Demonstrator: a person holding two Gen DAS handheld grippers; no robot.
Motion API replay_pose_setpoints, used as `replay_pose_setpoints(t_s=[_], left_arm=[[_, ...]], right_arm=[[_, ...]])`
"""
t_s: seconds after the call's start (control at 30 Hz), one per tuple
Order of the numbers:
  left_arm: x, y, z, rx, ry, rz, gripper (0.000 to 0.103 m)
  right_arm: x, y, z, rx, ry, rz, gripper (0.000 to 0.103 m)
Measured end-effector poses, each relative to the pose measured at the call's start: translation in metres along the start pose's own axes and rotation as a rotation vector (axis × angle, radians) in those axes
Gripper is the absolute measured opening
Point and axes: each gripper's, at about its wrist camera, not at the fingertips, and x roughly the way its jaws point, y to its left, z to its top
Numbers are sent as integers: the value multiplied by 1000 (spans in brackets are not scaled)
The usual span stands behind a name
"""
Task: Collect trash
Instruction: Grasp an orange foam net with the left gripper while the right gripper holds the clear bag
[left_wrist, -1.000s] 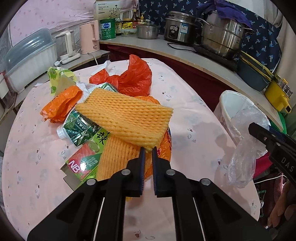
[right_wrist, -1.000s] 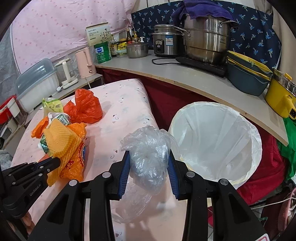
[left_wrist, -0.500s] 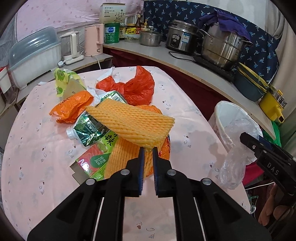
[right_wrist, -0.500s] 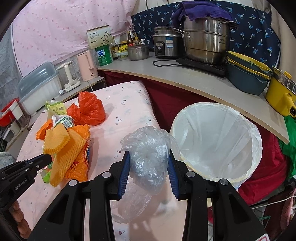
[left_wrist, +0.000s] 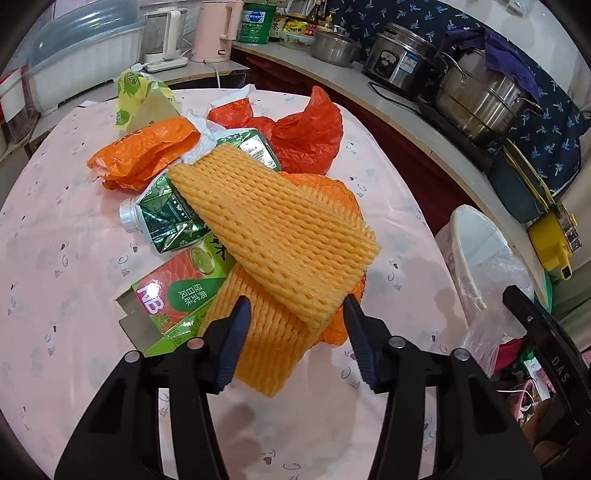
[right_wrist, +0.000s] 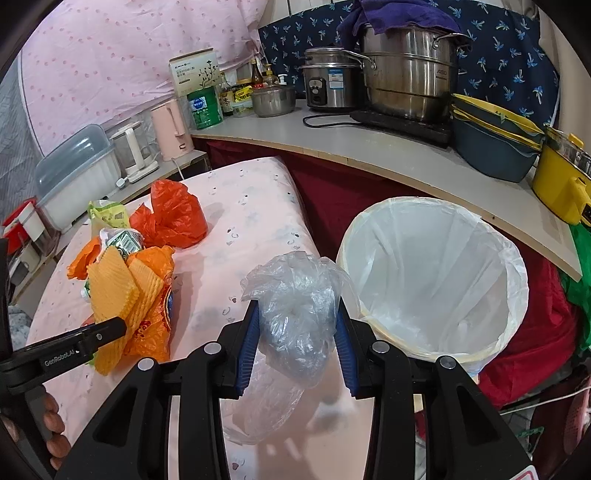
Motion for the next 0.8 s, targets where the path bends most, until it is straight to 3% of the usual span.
replay_pose_setpoints(t_s=[0.07,0.13,0.17,0.6,0.8], left_arm=[[1,-2,2,7,-1,-13,27],[2,-4,3,19,-1,-22,17],[2,-4,4,26,-2,-22,5],[-31,-19,7,82,-97,-35,1],[-30,-13,0,39,-48,-59,7]], right_arm=[[2,0,-1,0,4,0,37],[4,-1,-1,0,7,1,37],[4,-1,-1,1,8,1,37],[-5,-1,1,1,-12,5,37],[-14,0,-2,3,-24,5,37]])
